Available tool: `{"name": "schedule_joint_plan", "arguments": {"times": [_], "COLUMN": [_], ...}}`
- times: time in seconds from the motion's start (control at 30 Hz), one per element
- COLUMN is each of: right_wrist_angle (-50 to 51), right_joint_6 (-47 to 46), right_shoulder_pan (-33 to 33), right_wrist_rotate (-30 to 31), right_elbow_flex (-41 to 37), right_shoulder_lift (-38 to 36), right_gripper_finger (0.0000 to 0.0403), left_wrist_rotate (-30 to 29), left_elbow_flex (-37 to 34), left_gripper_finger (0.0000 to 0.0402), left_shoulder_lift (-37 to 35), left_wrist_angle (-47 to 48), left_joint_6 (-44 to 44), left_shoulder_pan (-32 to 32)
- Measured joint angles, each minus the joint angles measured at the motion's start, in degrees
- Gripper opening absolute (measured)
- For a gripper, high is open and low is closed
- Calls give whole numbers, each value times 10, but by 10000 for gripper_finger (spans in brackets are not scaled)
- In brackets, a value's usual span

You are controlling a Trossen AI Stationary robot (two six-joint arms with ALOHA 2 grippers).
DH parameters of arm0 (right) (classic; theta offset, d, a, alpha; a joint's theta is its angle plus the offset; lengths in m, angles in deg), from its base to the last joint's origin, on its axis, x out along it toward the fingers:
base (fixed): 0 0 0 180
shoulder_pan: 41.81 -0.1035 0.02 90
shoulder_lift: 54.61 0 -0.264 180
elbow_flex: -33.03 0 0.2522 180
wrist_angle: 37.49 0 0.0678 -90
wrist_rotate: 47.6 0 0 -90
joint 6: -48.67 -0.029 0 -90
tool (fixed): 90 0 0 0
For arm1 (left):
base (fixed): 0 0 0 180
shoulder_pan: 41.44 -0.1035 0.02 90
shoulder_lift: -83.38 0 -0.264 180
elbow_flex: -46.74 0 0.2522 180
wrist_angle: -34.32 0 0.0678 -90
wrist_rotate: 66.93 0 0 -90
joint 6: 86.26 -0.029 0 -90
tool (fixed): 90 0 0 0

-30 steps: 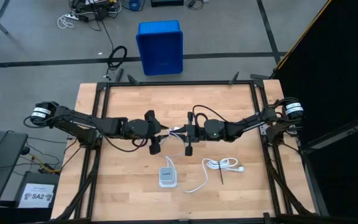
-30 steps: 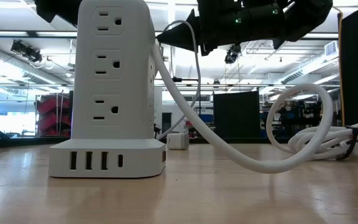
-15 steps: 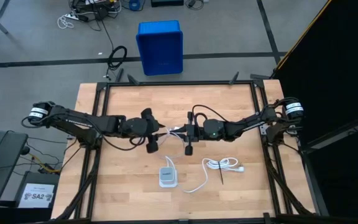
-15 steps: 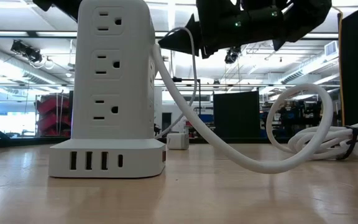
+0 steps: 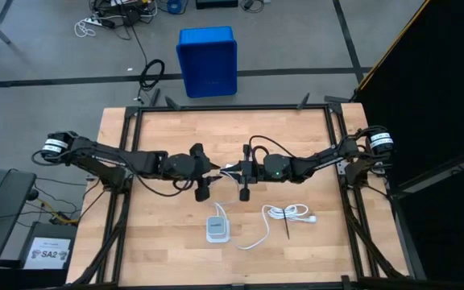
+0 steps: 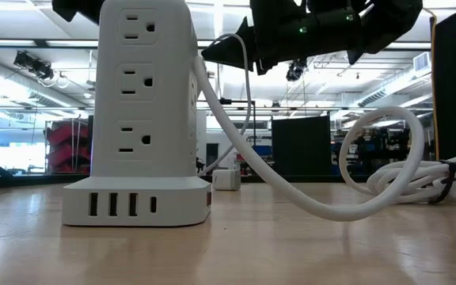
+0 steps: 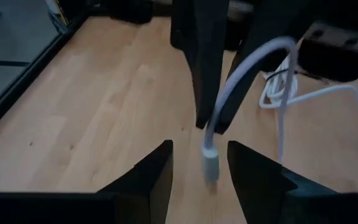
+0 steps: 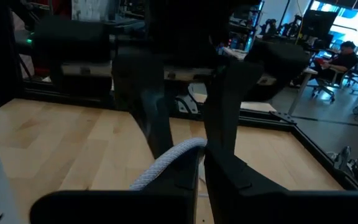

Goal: Insert USB
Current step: Insert the white charger cable into the white charger adapter

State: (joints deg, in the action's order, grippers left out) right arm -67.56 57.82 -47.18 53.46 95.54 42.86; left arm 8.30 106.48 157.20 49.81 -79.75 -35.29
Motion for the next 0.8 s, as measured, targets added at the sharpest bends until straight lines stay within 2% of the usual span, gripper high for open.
{"name": "schedule_joint_plan", "arguments": {"times": [0.47, 0.8], "right_wrist_angle": [2, 3], "right_joint_6": [0, 0], "right_shoulder_pan": [0, 0], "right_wrist_rotate": [-1, -1], "right_elbow_flex": [0, 0], "right_shoulder_lift": [0, 0], "right_gripper_finger": [0, 0], "left_wrist_rotate": [-5, -11], "left_elbow_flex": [0, 0], "left_gripper_finger": [134, 71], "left_shoulder_lift": [2, 2], "left_wrist_angle": [-21, -5], "left_joint_6": [-1, 0], "left_shoulder_pan": [-1, -1]}}
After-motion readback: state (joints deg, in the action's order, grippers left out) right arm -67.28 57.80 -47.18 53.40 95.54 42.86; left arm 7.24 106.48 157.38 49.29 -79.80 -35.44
